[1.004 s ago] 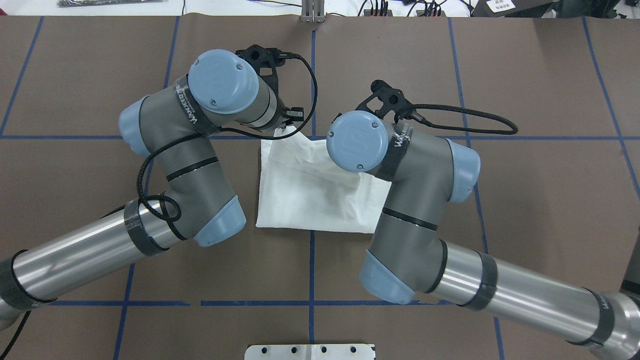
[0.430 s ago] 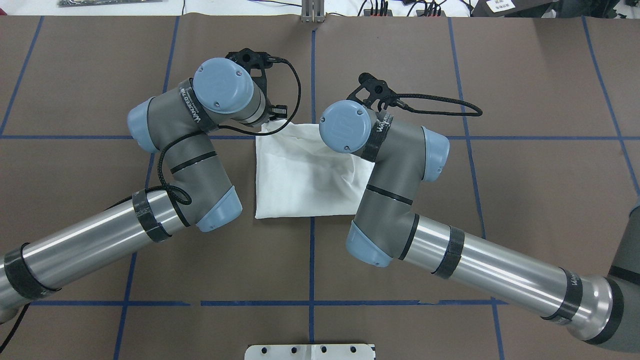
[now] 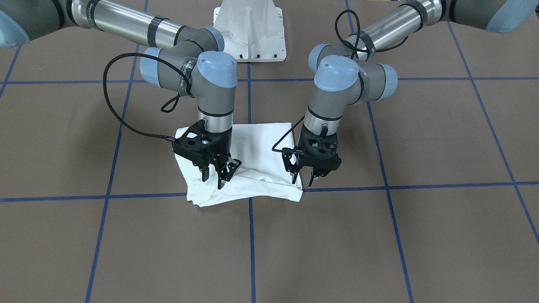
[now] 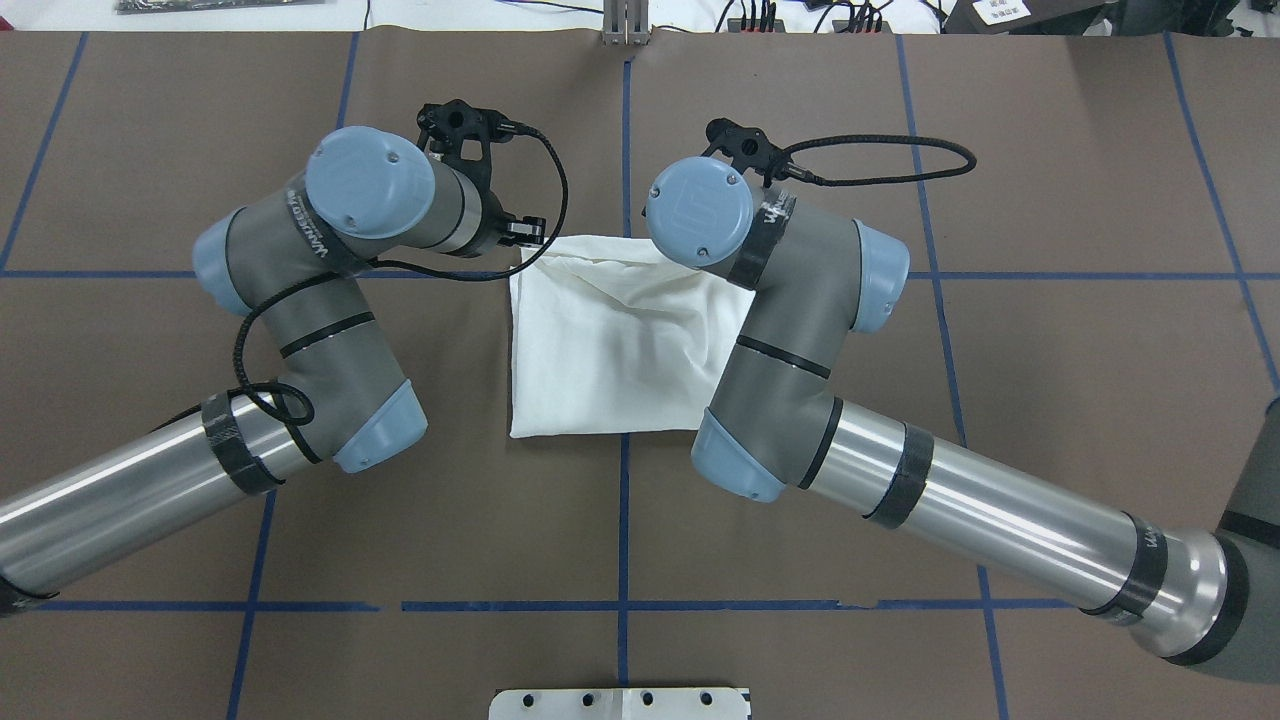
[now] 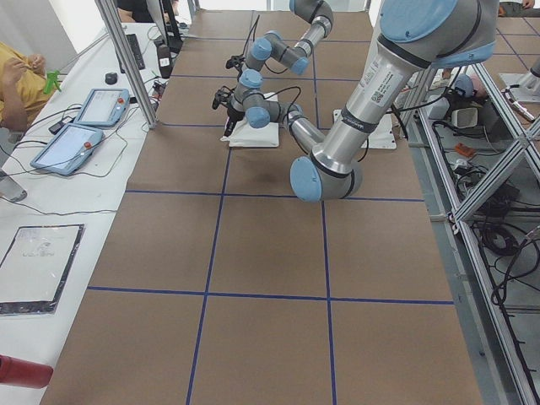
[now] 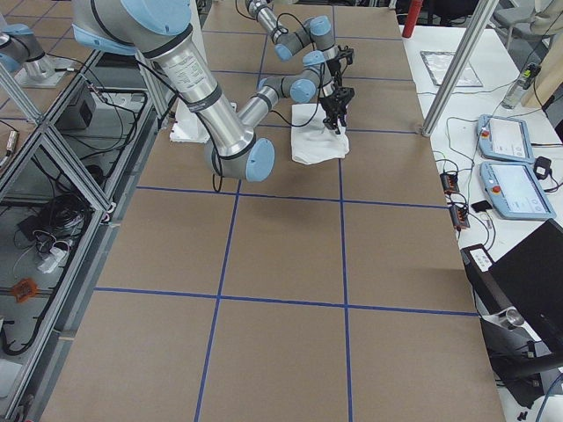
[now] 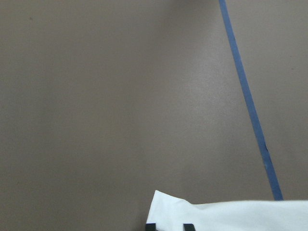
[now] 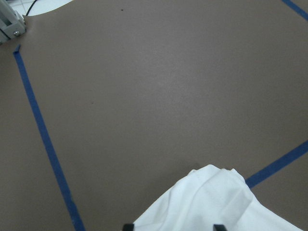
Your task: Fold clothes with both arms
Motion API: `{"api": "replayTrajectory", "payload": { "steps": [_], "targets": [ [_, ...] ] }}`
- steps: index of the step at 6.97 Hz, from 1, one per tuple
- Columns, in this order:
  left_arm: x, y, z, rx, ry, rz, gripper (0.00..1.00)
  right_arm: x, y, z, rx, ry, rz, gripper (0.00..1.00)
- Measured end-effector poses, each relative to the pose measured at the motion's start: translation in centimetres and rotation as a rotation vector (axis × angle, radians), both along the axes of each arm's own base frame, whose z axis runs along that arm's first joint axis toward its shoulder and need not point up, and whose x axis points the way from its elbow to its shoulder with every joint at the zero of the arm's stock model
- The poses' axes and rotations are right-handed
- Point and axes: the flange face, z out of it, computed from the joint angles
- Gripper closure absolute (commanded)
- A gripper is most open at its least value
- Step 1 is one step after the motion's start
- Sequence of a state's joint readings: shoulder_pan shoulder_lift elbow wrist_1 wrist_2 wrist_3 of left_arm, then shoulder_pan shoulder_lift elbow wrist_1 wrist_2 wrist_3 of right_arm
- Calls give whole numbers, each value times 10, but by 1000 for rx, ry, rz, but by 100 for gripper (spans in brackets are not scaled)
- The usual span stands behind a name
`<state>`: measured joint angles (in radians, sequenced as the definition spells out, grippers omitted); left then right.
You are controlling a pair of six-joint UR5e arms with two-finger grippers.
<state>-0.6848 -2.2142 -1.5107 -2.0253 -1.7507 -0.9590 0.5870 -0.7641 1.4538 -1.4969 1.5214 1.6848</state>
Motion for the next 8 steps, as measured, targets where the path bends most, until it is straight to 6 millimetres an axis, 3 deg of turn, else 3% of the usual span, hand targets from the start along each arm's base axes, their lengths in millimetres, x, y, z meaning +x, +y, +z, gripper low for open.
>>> {"api": "replayTrajectory", "payload": {
  "steps": [1,2,4,5,7,8],
  "targets": [
    [-30,4,9,41,6,67,0,2,5,-8,9,-14,-31,0],
    [-50,5,15,71,3,105,0,-15,26,-14,33,-10,-60,0],
    [-62,4,19,86,-1,119,0,-65,83,-15,102,33,-97,0],
    [-63,4,20,86,-2,118,0,-78,93,-8,120,63,-108,0],
    [-64,4,20,84,0,116,0,-89,80,12,144,145,-108,0],
    [-66,4,19,85,1,114,0,-89,57,23,138,187,-92,0]
  ]
}}
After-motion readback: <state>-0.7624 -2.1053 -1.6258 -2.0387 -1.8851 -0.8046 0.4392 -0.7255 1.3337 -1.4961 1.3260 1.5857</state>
